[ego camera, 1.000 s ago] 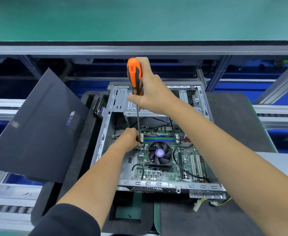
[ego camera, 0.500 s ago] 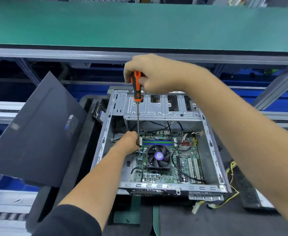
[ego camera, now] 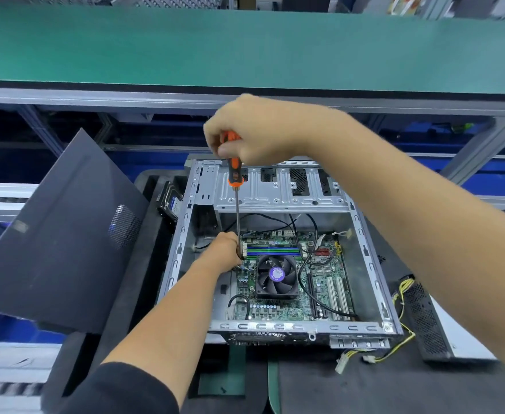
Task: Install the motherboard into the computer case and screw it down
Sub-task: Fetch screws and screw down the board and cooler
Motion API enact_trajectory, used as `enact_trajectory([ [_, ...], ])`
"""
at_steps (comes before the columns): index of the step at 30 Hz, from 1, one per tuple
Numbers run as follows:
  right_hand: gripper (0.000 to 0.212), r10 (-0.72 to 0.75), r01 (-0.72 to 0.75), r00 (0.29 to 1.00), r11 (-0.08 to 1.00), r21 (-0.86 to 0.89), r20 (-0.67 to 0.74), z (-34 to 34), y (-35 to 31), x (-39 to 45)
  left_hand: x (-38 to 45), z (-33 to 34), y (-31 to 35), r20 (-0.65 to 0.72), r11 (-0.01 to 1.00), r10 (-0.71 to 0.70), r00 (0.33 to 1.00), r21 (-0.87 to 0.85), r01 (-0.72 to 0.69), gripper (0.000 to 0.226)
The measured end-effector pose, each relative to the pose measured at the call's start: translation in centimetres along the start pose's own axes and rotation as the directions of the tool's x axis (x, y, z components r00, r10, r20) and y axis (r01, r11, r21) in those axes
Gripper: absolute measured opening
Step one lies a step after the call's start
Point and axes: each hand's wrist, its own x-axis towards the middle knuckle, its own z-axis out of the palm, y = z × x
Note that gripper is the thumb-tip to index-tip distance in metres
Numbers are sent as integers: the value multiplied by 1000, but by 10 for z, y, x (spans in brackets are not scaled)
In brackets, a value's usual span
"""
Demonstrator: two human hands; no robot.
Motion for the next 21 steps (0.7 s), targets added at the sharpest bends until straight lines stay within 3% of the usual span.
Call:
enact_trajectory([
  [4, 42, 177, -202, 976, 951, -232, -125, 11, -4, 3, -1, -1, -1, -2, 999, 28, 1000, 38, -28, 25],
  [6, 37, 234, -235, 972, 947, -217, -32, 4, -1, -1, 0, 1, -2, -26, 997, 65, 998, 46, -64, 14],
  [9, 10, 120, -113, 983, 992, -57, 136, -7, 7, -8, -2, 2, -3, -46, 998, 59, 997, 37, -57, 34],
  [11, 4, 79, -76, 995, 996, -49, 54, -4, 5, -7, -1, 1, -2, -35, 998, 48, 998, 31, -46, 31],
  [13, 33, 143, -151, 988, 973, -177, -58, 4, 1, -5, -1, 0, -2, -27, 999, 46, 999, 17, -45, 18],
  [15, 39, 208, -220, 975, 951, -217, -78, 6, 2, -4, 1, 1, -4, -26, 1000, 29, 999, -12, -29, 25],
  [18, 7, 172, -164, 978, 984, -69, 121, -4, 6, -8, 1, 1, -4, -31, 998, -16, 999, -62, 14, 37],
  [21, 4, 81, -76, 993, 996, -50, 90, -6, 5, -9, 2, 1, -3, -8, 987, -79, 997, -138, 77, 37],
])
